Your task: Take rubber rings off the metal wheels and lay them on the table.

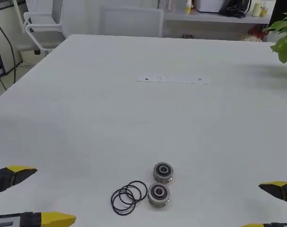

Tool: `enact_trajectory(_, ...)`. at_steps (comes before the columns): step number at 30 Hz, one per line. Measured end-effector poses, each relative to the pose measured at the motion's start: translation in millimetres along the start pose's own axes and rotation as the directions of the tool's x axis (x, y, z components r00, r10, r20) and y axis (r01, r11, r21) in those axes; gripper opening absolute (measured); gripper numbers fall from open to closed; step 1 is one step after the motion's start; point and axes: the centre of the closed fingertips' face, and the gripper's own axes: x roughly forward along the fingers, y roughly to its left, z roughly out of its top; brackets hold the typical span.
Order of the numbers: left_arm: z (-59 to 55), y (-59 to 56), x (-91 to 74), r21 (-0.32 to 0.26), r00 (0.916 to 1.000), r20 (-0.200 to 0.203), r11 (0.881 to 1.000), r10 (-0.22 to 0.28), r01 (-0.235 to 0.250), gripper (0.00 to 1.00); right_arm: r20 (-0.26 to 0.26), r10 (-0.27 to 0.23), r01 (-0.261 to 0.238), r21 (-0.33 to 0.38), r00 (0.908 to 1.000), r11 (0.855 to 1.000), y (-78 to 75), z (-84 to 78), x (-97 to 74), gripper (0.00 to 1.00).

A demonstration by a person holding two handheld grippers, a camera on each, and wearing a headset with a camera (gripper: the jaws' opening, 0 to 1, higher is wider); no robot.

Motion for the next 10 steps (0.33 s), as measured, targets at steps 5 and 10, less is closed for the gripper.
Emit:
enact_trajectory(5, 1.4, -0.5, -1.0, 0.010, 1.0000, -0.002, 1.000, 0.000, 0.000, 0.84, 0.001, -0.006, 0.006, -0.002, 1.0000, 1.000, -0.4, -0.1, -1.7, 0.92)
enact_trajectory(10, 6.3, -2.3, -2.4, 0.019, 1.0000, 0.004, 1.000, -0.001, 0.001, 0.84, 0.017, -0.021, 0.021, -0.010, 0.9996, 1.000, -3.1, 4.4, -6.1, 0.88)
